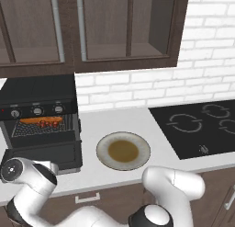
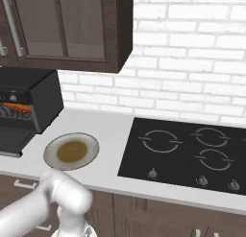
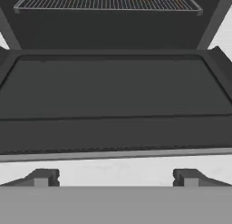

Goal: Pick up the kebab skewer and baguette bread, and place them inside the toaster oven. Close the toaster oven door and start by setting the timer.

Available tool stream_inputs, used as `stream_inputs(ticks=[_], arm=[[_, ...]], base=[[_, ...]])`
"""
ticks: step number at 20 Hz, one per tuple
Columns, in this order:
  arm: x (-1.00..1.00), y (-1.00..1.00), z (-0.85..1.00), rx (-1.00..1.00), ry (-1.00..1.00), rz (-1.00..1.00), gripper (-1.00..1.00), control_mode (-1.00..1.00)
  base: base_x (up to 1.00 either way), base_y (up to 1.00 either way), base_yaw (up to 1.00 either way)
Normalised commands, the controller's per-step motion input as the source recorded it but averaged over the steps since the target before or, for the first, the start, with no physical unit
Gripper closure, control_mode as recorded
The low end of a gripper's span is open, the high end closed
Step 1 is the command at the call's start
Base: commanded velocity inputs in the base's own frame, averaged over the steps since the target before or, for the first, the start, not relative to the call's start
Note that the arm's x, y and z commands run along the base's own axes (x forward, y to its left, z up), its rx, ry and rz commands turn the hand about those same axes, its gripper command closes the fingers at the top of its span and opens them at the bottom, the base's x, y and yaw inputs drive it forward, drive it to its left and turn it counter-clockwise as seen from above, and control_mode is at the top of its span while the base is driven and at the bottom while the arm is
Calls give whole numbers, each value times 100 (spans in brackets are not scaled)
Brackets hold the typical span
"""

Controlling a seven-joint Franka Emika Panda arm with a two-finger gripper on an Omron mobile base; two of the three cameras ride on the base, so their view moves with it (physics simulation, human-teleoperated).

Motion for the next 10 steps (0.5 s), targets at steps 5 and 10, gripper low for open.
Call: stream_inputs(ticks=[5, 10], arm=[[-68, -17, -22, 0, 9, -3, -100, -100], [-8, -12, -27, 0, 1, -1, -100, -100]], base=[[0, 0, 0], [0, 0, 0]])
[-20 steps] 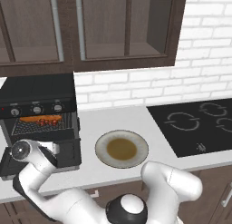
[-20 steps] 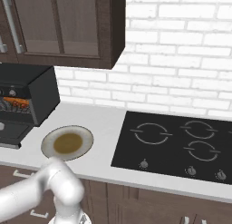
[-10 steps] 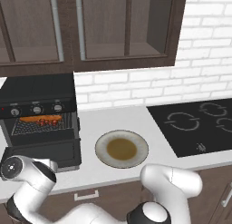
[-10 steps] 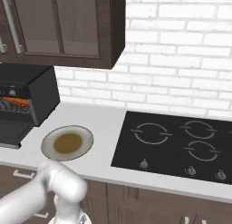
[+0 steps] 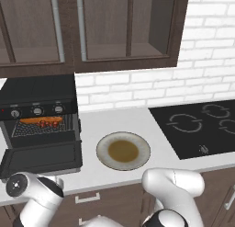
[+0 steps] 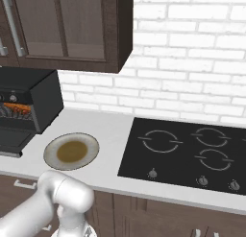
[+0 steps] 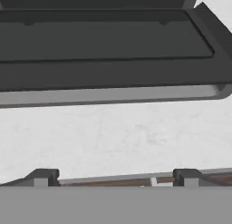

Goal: Pick up the kebab skewer and baguette bread, and place them inside the toaster oven. Close the toaster oven door and start by setting the timer.

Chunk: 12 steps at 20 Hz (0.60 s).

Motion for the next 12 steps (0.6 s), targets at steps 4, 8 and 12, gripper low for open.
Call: stream_inputs(ticks=[4, 8, 12], arm=[[0, -3, -30, 0, 0, 0, -100, -100], [0, 0, -33, -2, 0, 0, -100, -100], [9, 0, -14, -1, 0, 0, -100, -100]], base=[[0, 0, 0], [0, 0, 0], [0, 0, 0]])
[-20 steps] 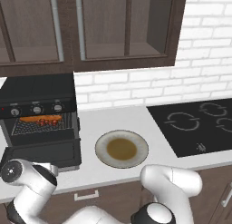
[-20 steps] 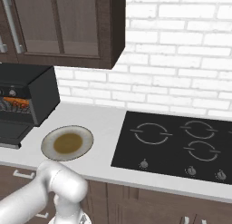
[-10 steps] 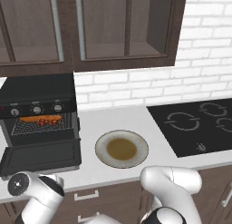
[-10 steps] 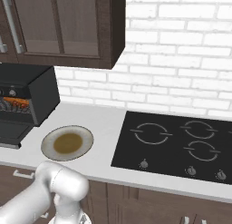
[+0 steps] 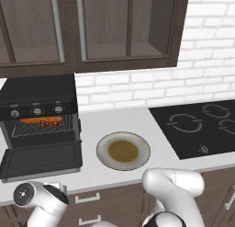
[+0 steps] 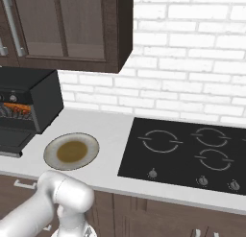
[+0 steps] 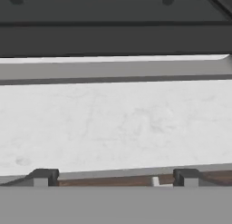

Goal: Pick up the kebab skewer and baguette bread, and place them inside the toaster oven. Close the toaster oven door and start by setting the timer.

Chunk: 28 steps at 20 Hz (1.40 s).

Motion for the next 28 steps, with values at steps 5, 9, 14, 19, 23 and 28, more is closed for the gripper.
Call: stream_inputs(ticks=[5, 9, 14, 19, 23, 28], arm=[[32, 0, 0, 0, -6, 0, -100, -100], [41, 0, 0, 0, -3, 0, -100, -100], [33, 0, -11, -2, 0, -1, -100, -100], [13, 2, -24, -3, 0, 0, -100, -100], [13, 2, -22, -2, 0, 0, -100, -100], [10, 0, -10, 0, 0, 0, -100, -100]], base=[[0, 0, 0], [0, 0, 0], [0, 0, 0], [0, 0, 0], [0, 0, 0], [0, 0, 0]])
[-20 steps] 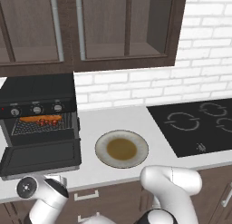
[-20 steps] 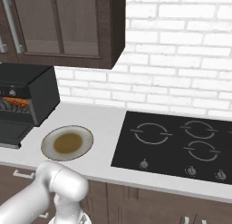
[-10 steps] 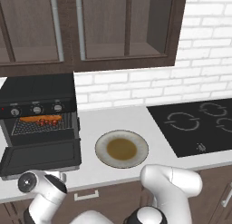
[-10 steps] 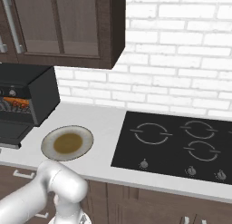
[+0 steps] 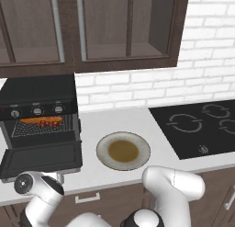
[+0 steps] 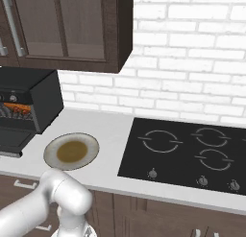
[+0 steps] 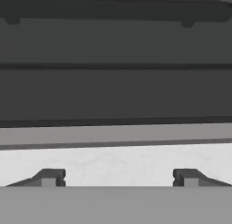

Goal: Pick up the kebab skewer and baguette bread, and place them inside the toaster oven. Close the toaster oven door and start by setting the timer.

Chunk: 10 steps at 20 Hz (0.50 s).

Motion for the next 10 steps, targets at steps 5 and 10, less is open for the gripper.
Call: stream_inputs(ticks=[5, 10], arm=[[2, 0, -3, 0, 0, 0, -100, -100], [12, 0, -12, 0, 0, 0, -100, -100]], base=[[0, 0, 0], [0, 0, 0]])
